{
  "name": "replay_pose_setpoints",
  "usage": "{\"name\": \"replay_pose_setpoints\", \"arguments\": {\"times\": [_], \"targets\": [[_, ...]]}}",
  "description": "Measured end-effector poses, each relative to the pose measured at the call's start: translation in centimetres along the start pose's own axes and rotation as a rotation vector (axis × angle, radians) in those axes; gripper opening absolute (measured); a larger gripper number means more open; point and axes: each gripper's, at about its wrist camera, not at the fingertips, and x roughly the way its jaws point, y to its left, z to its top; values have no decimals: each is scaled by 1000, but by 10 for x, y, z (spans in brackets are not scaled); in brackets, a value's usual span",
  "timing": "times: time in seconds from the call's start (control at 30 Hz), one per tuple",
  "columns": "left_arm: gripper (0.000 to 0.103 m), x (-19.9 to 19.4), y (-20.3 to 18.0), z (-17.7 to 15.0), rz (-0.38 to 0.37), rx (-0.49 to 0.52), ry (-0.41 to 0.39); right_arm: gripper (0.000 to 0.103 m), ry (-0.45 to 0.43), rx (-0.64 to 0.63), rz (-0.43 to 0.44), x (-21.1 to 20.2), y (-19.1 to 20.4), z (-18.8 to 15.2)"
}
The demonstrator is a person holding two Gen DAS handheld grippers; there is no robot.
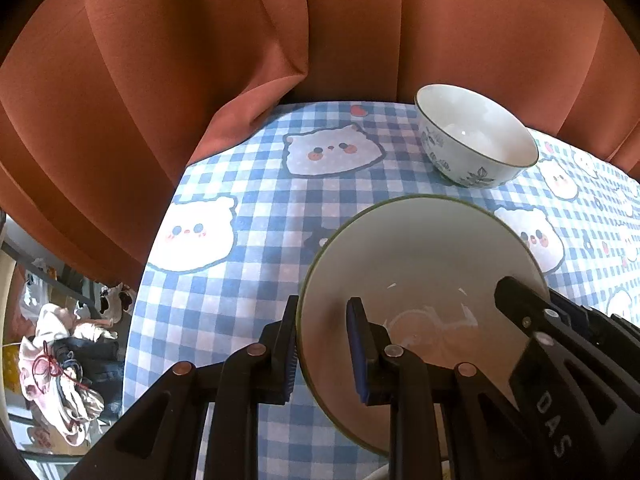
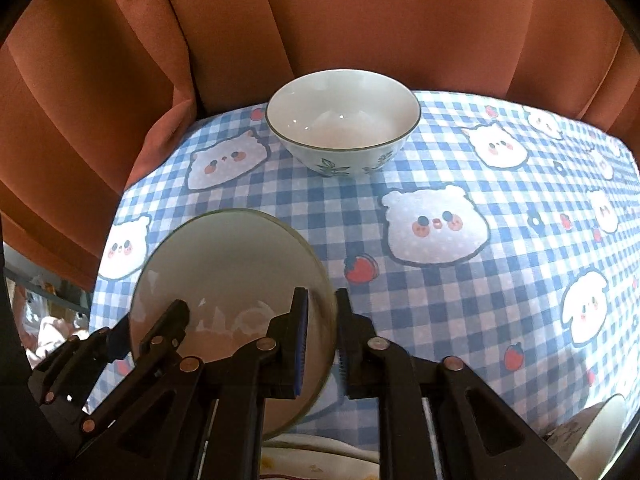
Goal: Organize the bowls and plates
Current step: 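Hold the green-rimmed plate in the right gripper beside the white bowl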
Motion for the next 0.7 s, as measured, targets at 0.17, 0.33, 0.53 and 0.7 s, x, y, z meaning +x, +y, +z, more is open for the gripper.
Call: {"name": "replay_pose_setpoints", "arguments": {"times": [0.17,0.33,0.53,0.7], "targets": [[21,0,-2,4,-6,5,-1,20,-13,0,-17,5,-1,6],[21,-5,1,4,4,13,9,20,-4,-5,7,1,1,7],[21,-29,2,0,-6,13,-25,20,-35,-6,5,-21,4,3],[21,-59,0,-8,-27,19,-69,20,-78,-5,-6,-51,3,-3]]}}
